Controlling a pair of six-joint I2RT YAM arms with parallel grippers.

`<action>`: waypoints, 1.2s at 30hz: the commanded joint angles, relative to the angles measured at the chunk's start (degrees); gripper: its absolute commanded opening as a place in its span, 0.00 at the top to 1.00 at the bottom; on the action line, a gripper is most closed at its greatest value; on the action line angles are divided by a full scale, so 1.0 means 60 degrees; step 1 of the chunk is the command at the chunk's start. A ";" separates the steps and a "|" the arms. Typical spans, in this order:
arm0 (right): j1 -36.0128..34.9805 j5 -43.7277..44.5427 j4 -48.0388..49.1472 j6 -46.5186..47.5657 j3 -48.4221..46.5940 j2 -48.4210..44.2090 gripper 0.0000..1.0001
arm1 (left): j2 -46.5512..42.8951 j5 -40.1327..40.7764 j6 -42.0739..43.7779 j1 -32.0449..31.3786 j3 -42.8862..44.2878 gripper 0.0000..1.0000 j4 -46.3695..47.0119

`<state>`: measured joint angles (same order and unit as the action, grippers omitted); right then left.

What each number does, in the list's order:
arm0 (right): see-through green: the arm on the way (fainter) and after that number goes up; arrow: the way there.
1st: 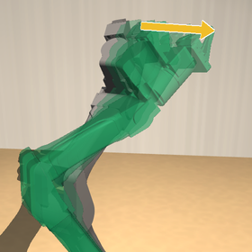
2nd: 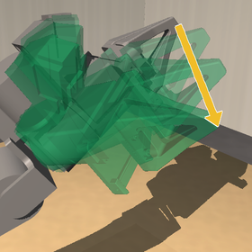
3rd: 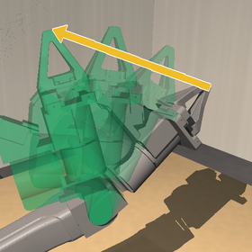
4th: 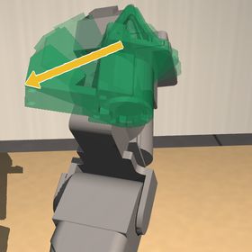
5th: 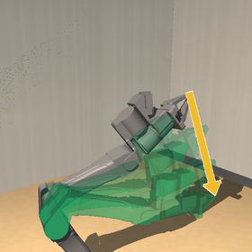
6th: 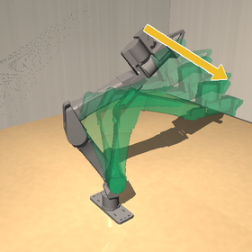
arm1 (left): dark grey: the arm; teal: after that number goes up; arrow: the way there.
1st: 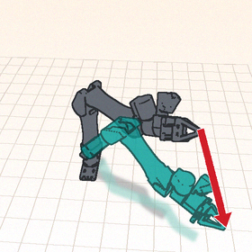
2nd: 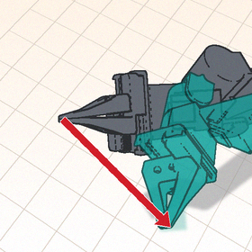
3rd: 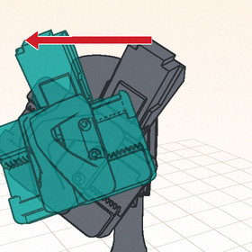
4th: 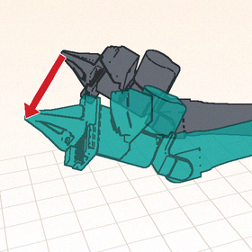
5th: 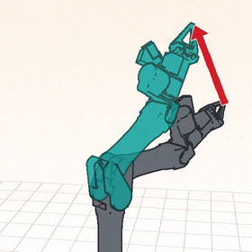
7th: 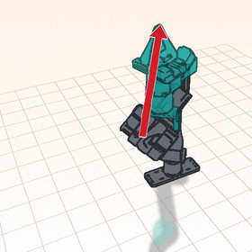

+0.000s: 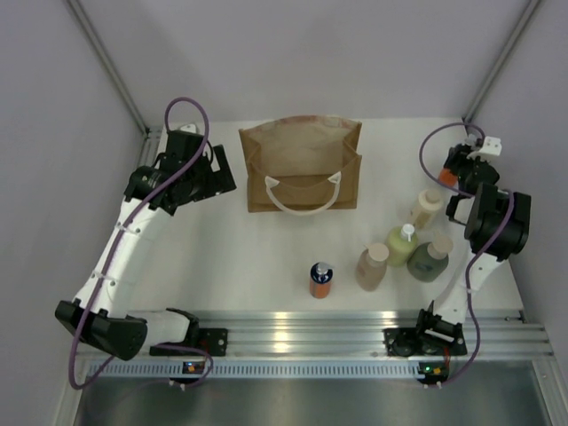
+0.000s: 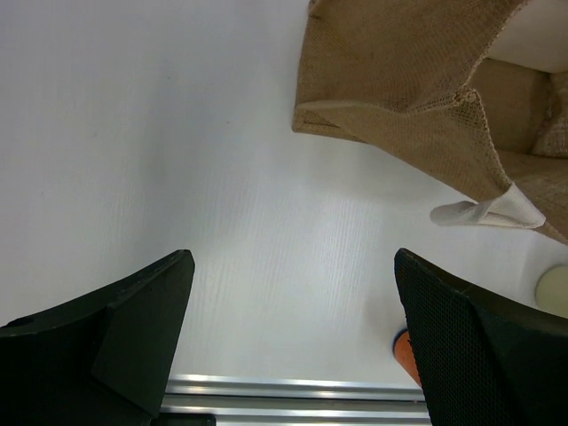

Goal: Take the personal care products out of the canvas bag

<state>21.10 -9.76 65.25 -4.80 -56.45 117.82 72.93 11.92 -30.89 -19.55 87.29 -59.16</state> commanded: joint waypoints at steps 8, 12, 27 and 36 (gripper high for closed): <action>-0.0060 -0.1288 0.4578 0.0214 0.0925 -0.0140 0.74 | -0.0157 -0.0171 0.0300 0.0050 -0.0119 0.01 0.0645; -0.0075 -0.1172 0.4783 0.0126 0.1146 -0.0154 0.43 | -0.0259 -0.0112 0.0388 0.0065 -0.0163 0.01 0.0631; -0.0016 -0.0790 0.4139 -0.0313 0.1643 -0.1251 0.03 | -0.0304 -0.0229 0.0140 0.0065 -0.0295 0.01 0.0631; 0.0130 -0.1083 0.1885 -0.0855 0.1981 -0.3139 0.01 | -0.0055 0.0458 0.0066 0.0080 0.0084 0.01 0.0631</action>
<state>21.28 -14.55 73.67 -7.35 -45.32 105.10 72.42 12.14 -30.13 -19.53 85.60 -57.08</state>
